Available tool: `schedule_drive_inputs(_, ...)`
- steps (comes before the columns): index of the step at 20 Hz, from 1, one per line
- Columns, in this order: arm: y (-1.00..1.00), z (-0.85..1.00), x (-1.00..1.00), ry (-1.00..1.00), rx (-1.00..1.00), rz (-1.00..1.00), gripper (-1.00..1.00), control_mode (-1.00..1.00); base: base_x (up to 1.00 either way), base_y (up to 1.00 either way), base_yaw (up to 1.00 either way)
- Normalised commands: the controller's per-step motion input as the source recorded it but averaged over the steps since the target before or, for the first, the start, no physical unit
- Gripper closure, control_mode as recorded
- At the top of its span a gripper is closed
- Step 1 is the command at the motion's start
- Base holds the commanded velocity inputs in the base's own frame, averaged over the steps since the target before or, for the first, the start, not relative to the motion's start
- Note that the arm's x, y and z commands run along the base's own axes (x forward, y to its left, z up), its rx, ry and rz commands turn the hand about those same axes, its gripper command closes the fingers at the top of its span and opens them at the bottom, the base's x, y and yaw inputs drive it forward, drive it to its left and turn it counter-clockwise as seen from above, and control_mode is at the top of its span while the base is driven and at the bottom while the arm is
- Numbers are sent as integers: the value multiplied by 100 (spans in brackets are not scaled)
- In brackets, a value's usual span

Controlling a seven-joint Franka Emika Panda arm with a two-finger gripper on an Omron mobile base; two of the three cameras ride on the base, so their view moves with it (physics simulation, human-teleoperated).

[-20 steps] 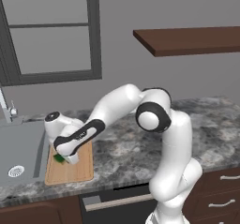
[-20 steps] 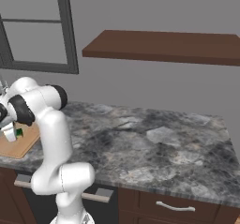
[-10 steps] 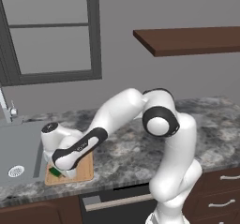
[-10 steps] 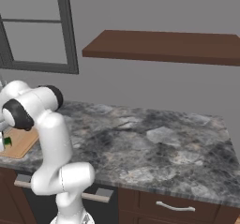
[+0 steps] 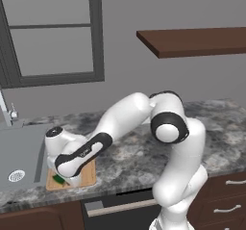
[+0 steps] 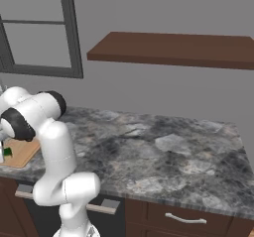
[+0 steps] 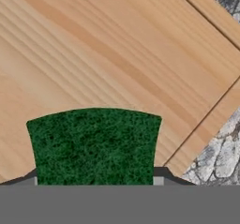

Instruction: Pick up the sponge from the counter and clean the cutting board by briefly scrubbing or pressing down on the cutting board. Once finished, release the sponge.

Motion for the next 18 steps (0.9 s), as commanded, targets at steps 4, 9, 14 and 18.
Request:
schedule_drive_inputs(4, -91, -38, -18, 7, 0, 0, 100, -100, 0, 0, 0)
schedule_drive_inputs(9, -99, -43, -23, 5, 0, 0, 100, -100, 0, 0, 0)
schedule_drive_inputs(14, -83, -48, -17, 0, 0, 0, 100, -100, 0, 0, 0)
schedule_drive_inputs(18, -81, -35, -10, 0, 0, -1, 100, -100, 0, 0, 0)
